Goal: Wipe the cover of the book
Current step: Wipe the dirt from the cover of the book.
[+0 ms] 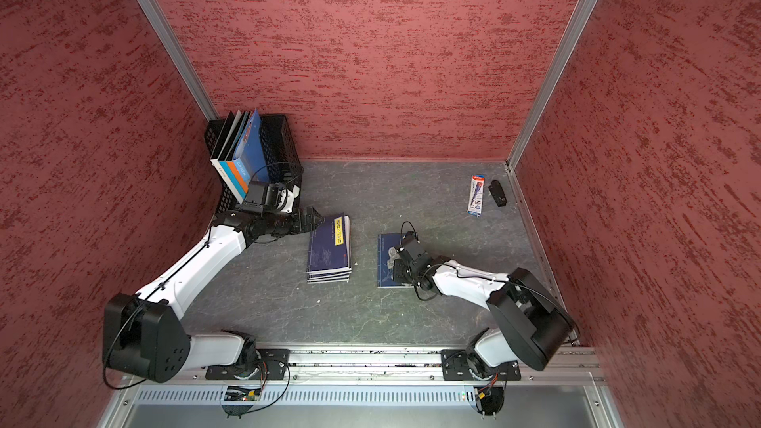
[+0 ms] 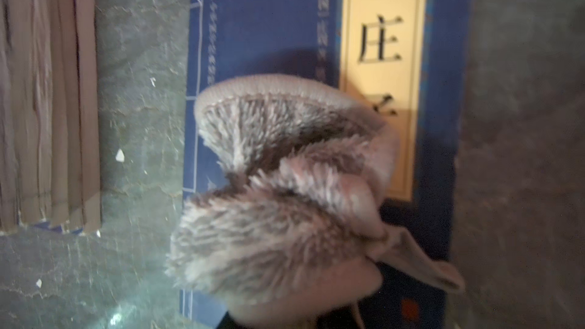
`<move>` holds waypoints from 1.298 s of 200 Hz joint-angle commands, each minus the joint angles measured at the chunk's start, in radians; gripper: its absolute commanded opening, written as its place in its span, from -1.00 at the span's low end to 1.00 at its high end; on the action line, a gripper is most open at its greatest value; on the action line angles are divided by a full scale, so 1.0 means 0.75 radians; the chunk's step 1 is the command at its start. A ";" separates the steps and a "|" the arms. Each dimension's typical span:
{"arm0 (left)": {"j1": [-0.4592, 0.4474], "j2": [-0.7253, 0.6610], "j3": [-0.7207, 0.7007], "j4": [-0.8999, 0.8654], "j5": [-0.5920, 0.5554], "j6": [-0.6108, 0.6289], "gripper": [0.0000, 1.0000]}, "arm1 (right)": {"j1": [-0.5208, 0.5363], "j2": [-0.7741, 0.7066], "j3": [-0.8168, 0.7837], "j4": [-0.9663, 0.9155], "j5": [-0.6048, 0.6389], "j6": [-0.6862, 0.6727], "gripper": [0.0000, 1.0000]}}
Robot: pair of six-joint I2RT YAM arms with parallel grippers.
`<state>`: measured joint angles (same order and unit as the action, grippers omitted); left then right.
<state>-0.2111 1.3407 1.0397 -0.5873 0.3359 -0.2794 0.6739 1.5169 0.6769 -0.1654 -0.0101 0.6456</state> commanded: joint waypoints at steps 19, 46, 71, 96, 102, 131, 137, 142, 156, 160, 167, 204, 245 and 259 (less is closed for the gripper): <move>0.008 -0.058 0.019 -0.030 -0.005 0.006 0.99 | -0.110 0.303 0.138 -0.086 0.074 -0.114 -0.57; 0.009 -0.086 0.011 -0.045 -0.006 0.007 0.99 | -0.161 0.392 0.264 -0.088 0.084 -0.176 -0.58; 0.011 -0.100 -0.004 -0.053 -0.006 0.007 0.99 | -0.164 0.416 0.316 -0.105 0.057 -0.224 -0.58; 0.014 -0.104 -0.006 -0.051 -0.003 0.007 0.99 | -0.151 0.356 0.247 -0.088 -0.023 -0.224 -0.58; 0.016 -0.105 -0.005 -0.051 -0.002 0.007 0.99 | -0.139 0.330 0.217 -0.088 -0.035 -0.216 -0.58; 0.027 -0.097 0.011 -0.051 -0.004 0.013 0.99 | -0.034 0.216 0.067 -0.115 -0.080 -0.158 -0.57; 0.028 -0.093 0.014 -0.051 -0.002 0.014 0.99 | -0.004 0.197 0.037 -0.117 -0.089 -0.137 -0.57; 0.030 -0.089 0.016 -0.050 -0.002 0.016 0.99 | 0.023 0.185 0.018 -0.119 -0.095 -0.118 -0.57; 0.032 -0.082 0.020 -0.051 -0.002 0.015 0.99 | 0.093 0.150 -0.034 -0.125 -0.076 -0.051 -0.57; 0.032 -0.080 0.019 -0.051 -0.002 0.014 0.99 | 0.111 0.140 -0.047 -0.123 -0.071 -0.030 -0.57; 0.034 -0.078 0.017 -0.050 -0.002 0.014 0.99 | 0.136 0.122 -0.069 -0.116 -0.077 0.001 -0.57; 0.038 -0.080 0.010 -0.058 -0.010 0.014 0.99 | 0.175 0.022 -0.174 -0.076 -0.083 0.090 -0.58; 0.040 -0.086 0.017 -0.075 -0.024 0.016 1.00 | 0.177 0.006 -0.172 -0.096 -0.111 0.070 -0.58; 0.042 -0.087 0.016 -0.076 -0.026 0.016 1.00 | 0.179 -0.004 -0.176 -0.102 -0.115 0.065 -0.58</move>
<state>-0.1898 1.2808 1.0397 -0.6312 0.3317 -0.2794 0.7959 1.4845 0.6010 -0.0502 -0.0406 0.6777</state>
